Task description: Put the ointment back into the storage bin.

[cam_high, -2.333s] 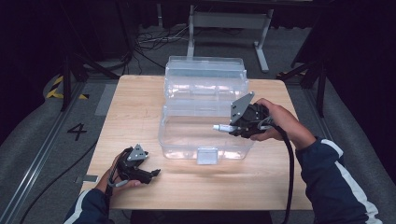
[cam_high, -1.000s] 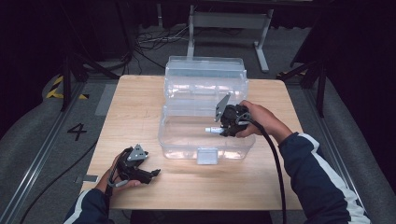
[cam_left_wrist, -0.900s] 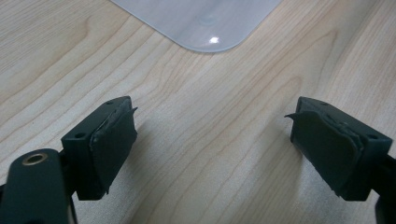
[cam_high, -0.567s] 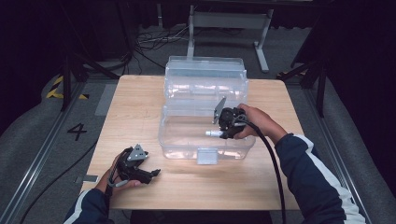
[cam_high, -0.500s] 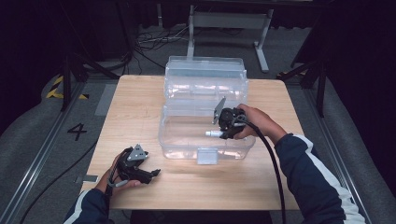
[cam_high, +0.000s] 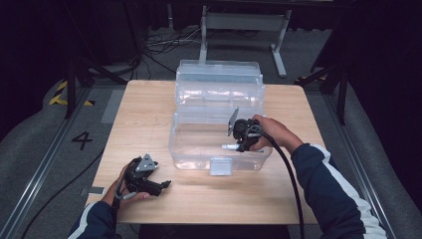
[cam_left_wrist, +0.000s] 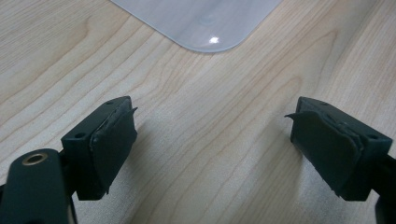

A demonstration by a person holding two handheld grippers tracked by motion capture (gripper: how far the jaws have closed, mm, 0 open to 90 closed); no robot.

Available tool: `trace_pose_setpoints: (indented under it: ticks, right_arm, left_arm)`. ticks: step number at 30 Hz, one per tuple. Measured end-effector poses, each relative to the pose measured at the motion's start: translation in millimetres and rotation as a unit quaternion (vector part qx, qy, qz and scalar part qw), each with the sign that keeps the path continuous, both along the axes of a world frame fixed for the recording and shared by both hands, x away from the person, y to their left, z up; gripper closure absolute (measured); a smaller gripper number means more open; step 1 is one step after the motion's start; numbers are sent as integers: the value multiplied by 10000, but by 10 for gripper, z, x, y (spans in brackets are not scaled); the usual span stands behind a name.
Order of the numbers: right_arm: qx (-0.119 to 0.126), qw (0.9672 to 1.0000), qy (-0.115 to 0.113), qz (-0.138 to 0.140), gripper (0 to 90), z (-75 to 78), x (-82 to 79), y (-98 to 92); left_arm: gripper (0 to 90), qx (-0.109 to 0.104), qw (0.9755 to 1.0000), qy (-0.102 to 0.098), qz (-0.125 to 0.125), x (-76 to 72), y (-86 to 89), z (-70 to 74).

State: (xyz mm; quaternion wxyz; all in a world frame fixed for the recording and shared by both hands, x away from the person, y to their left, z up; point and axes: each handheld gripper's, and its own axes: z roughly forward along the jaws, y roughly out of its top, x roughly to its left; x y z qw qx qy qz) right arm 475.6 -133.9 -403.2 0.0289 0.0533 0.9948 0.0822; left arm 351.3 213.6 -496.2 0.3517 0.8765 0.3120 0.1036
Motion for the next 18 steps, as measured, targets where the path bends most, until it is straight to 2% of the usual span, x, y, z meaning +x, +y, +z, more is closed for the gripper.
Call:
trace_pose_setpoints:
  ticks: [12, 18]
  right_arm:
    - [-188, 9997, 158, 10, 703, -121, 27, -22]
    - [-183, 9996, 194, 35, 703, -148, 31, -36]
  left_arm:
    - [143, -1, 10000, 0, 0, 0, 0, 0]
    - [142, -1, 10000, 0, 0, 0, 0, 0]
